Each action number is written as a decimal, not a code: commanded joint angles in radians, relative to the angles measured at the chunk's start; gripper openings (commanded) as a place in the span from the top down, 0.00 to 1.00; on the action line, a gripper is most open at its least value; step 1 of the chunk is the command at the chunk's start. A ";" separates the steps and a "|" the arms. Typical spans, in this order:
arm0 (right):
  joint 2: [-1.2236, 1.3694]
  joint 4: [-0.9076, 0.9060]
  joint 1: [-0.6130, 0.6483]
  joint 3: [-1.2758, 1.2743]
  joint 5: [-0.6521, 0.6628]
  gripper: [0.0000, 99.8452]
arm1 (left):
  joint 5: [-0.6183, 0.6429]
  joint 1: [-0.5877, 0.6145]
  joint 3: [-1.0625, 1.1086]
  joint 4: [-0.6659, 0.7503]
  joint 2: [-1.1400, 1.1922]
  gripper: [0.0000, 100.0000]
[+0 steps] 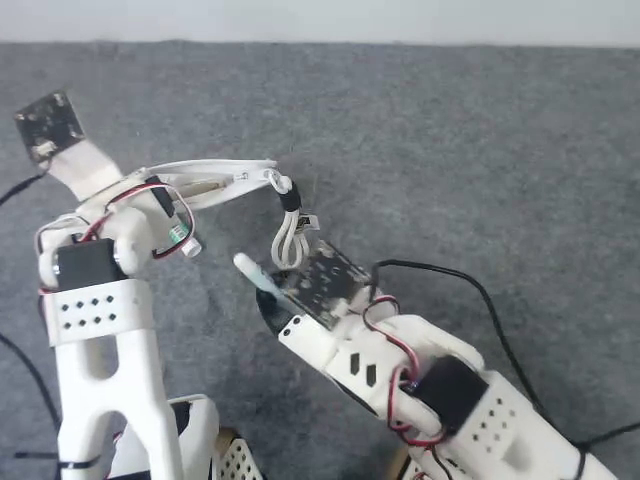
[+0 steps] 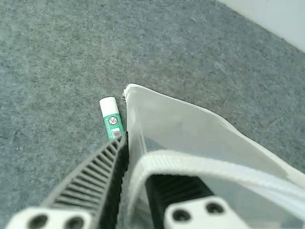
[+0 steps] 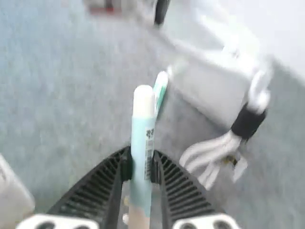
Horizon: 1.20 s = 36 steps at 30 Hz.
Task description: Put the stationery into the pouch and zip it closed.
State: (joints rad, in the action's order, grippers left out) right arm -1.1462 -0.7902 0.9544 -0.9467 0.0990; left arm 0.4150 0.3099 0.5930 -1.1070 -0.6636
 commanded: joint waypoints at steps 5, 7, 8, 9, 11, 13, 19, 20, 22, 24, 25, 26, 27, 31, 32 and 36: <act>-0.084 0.133 0.001 0.011 0.000 0.99 | 0.014 0.006 -0.016 0.035 -0.008 0.99; -0.085 0.162 0.001 0.011 0.000 0.99 | 0.014 0.006 -0.016 0.035 -0.008 0.99; -0.085 0.174 0.001 0.011 0.000 0.99 | 0.014 0.006 -0.016 0.035 -0.008 0.99; -0.085 0.185 0.001 0.011 0.000 0.99 | 0.014 0.006 -0.016 0.035 -0.008 0.99; -0.085 0.208 0.001 0.011 0.000 0.99 | 0.014 0.006 -0.016 0.035 -0.008 0.99; -0.085 0.229 0.001 0.011 0.000 0.99 | 0.014 0.006 -0.008 0.035 -0.009 0.99; -0.085 0.255 0.001 0.011 0.000 0.99 | 0.012 0.005 0.015 0.069 -0.014 0.99; -0.085 0.268 0.001 0.011 0.000 0.99 | 0.012 0.003 0.015 0.069 -0.014 0.99; -0.085 0.292 0.001 0.011 0.000 0.99 | 0.012 0.003 0.015 0.068 -0.014 0.99; -0.085 0.314 0.001 0.011 0.000 0.99 | 0.012 0.003 0.015 0.068 -0.015 0.99; -0.085 0.325 0.001 0.011 0.000 0.99 | 0.012 0.003 0.015 0.068 -0.015 0.99; -0.085 0.335 0.001 0.011 0.000 0.99 | 0.012 0.003 0.015 0.068 -0.015 0.99; -0.085 0.344 0.001 0.011 0.000 0.99 | 0.012 0.003 0.015 0.068 -0.015 0.99; -0.085 0.386 0.001 0.011 0.000 0.99 | 0.012 0.003 0.015 0.066 -0.015 0.99; -0.085 0.398 0.001 0.011 0.000 0.99 | 0.012 0.003 0.015 0.066 -0.015 0.99; -0.085 0.455 0.001 0.017 0.002 0.99 | 0.012 0.003 0.015 0.066 -0.015 0.99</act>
State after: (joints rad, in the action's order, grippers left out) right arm -1.2045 -0.3851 0.9544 -0.9467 0.0990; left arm 0.4150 0.3099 0.6160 -1.0702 -0.6651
